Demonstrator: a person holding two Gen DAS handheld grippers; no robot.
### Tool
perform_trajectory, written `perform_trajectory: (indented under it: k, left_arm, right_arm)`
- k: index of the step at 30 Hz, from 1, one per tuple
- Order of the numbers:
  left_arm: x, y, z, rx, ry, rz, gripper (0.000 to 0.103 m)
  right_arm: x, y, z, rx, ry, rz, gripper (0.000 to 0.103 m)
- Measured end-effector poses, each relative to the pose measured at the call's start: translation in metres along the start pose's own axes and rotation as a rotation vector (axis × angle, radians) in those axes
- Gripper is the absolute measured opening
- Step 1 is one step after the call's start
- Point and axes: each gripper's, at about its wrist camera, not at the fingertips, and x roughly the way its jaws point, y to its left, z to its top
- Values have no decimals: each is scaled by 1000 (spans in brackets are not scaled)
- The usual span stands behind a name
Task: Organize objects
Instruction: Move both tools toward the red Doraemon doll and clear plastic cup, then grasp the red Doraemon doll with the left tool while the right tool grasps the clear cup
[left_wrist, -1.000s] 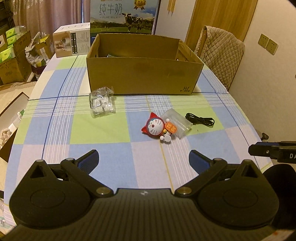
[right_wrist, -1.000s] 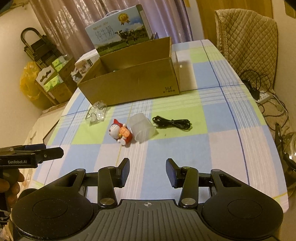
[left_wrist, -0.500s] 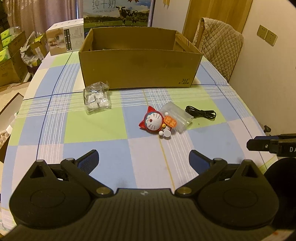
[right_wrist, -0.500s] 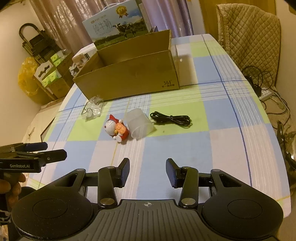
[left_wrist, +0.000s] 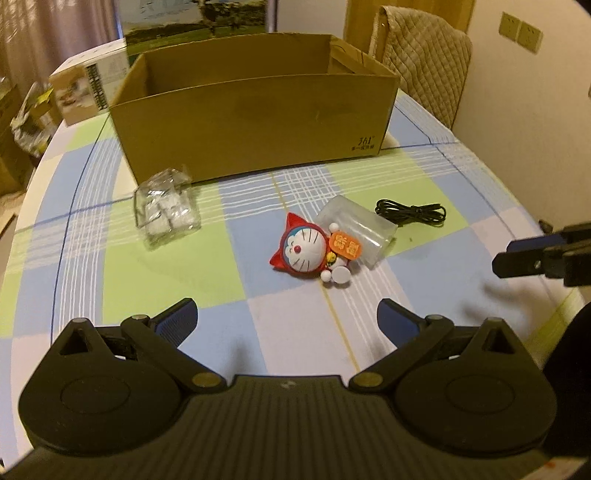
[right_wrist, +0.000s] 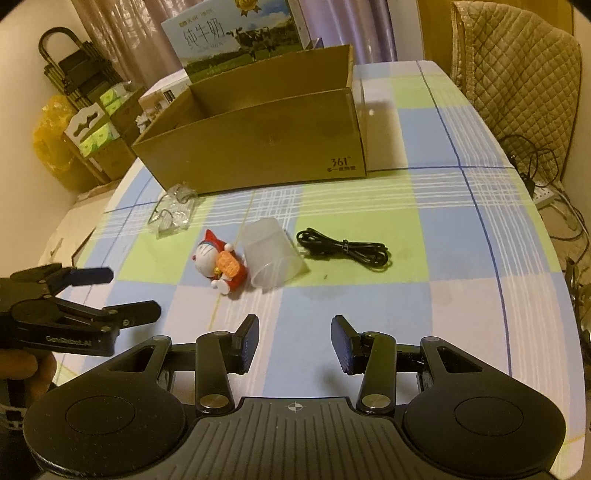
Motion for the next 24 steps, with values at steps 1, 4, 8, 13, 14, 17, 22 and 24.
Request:
perform_trajectory:
  k: [1, 4, 8, 13, 14, 17, 22, 24]
  left_arm:
    - [5, -1, 2, 15, -4, -1, 102]
    - [19, -5, 4, 56, -29, -4, 102]
    - [39, -11, 6, 123, -39, 2, 102]
    - [58, -16, 10, 179, -33, -11, 101]
    - [62, -17, 12, 183, -29, -12, 100]
    - [72, -17, 16, 195, -29, -15, 97]
    - [87, -18, 24, 203, -24, -36, 91]
    - [92, -19, 26, 213, -23, -44, 88]
  right_arm:
    - [3, -1, 2, -2, 3, -2, 41]
    - [14, -5, 8, -10, 14, -8, 41]
    - [27, -8, 15, -38, 40, -16, 41]
    - [42, -5, 26, -99, 75, -14, 41]
    - [44, -4, 28, -110, 76, -17, 41]
    - [51, -4, 34, -117, 84, -24, 41]
    - [58, -7, 38, -110, 96, -29, 41]
    - [60, -8, 39, -110, 100, -31, 41]
